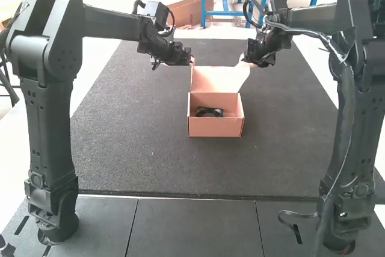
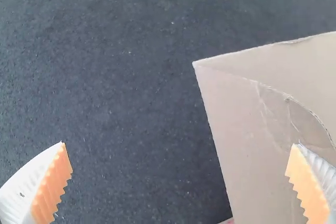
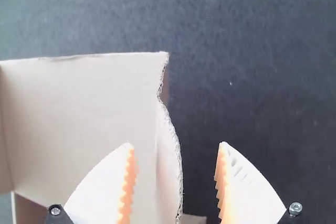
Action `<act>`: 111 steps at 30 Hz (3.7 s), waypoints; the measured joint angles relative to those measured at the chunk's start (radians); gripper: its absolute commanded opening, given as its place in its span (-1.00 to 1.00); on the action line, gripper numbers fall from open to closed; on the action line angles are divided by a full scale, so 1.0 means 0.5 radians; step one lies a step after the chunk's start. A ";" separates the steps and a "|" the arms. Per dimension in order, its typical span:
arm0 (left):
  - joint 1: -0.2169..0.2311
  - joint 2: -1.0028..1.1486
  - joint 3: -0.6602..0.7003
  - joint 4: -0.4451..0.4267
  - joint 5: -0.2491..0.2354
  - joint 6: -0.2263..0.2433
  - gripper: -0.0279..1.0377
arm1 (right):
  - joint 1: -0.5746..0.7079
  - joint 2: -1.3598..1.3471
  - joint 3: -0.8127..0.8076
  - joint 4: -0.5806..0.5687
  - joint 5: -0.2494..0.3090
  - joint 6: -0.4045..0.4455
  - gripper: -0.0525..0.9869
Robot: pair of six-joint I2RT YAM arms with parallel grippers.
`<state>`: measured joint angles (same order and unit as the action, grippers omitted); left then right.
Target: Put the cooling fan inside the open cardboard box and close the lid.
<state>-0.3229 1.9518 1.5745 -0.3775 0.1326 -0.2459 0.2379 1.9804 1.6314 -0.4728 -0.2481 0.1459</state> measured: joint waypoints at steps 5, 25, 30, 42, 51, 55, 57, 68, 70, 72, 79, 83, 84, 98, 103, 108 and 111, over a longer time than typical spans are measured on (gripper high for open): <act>0.000 0.000 0.000 -0.008 0.001 -0.005 0.87 | 0.000 0.000 0.000 0.003 0.000 -0.001 -0.39; 0.000 0.000 0.000 -0.059 0.007 -0.004 0.87 | 0.001 0.000 0.027 0.000 0.018 -0.008 -0.54; 0.000 0.000 0.000 -0.059 0.007 -0.004 0.87 | 0.001 0.000 0.067 -0.003 0.039 -0.009 -0.54; 0.000 0.000 0.000 -0.060 0.007 -0.004 0.87 | 0.001 0.000 0.069 -0.039 0.053 -0.027 -0.78; 0.000 0.000 0.000 -0.069 0.007 -0.004 0.87 | 0.001 0.000 0.097 -0.123 0.054 -0.063 -0.86; 0.000 0.000 0.000 -0.089 0.007 -0.005 0.87 | 0.001 -0.005 0.111 -0.154 0.053 -0.072 -0.86; 0.000 0.000 0.004 -0.096 0.007 -0.005 0.87 | 0.005 -0.009 0.111 -0.164 0.053 -0.076 -0.87; -0.047 0.000 0.041 -0.143 0.006 -0.005 0.87 | 0.042 -0.106 0.109 -0.288 0.052 -0.085 -0.89; -0.058 -0.001 0.041 -0.148 0.006 -0.004 0.87 | 0.053 -0.120 0.101 -0.298 0.052 -0.085 -0.91; -0.065 -0.001 0.041 -0.157 0.006 -0.005 0.87 | 0.060 -0.148 0.078 -0.308 0.052 -0.085 -0.91; -0.067 -0.002 0.041 -0.199 0.006 -0.005 0.87 | 0.084 -0.251 -0.021 -0.320 0.053 -0.088 -0.91; -0.067 -0.044 0.040 -0.227 0.005 -0.004 0.87 | 0.127 -0.320 -0.089 -0.317 0.053 -0.091 -0.92; -0.067 -0.066 0.040 -0.225 0.006 -0.004 0.87 | 0.139 -0.341 -0.108 -0.318 0.053 -0.091 -0.92; -0.080 -0.241 -0.148 -0.188 -0.012 -0.004 0.87 | 0.210 -0.526 -0.354 -0.320 0.052 -0.091 -0.92; -0.080 -0.256 -0.202 -0.135 -0.132 -0.005 0.87 | 0.211 -0.568 -0.408 -0.315 0.052 -0.092 -0.91; -0.068 -0.362 -0.260 -0.061 -0.295 -0.005 0.87 | 0.210 -0.609 -0.468 -0.307 0.051 -0.092 -0.92; -0.050 -0.431 -0.282 0.015 -0.384 -0.005 0.88 | 0.211 -0.626 -0.503 -0.305 0.045 -0.094 -0.91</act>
<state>-0.3481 1.7363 1.4334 -0.3698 -0.0593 -0.2485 0.3431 1.6676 1.3800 -0.6254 -0.2256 0.0990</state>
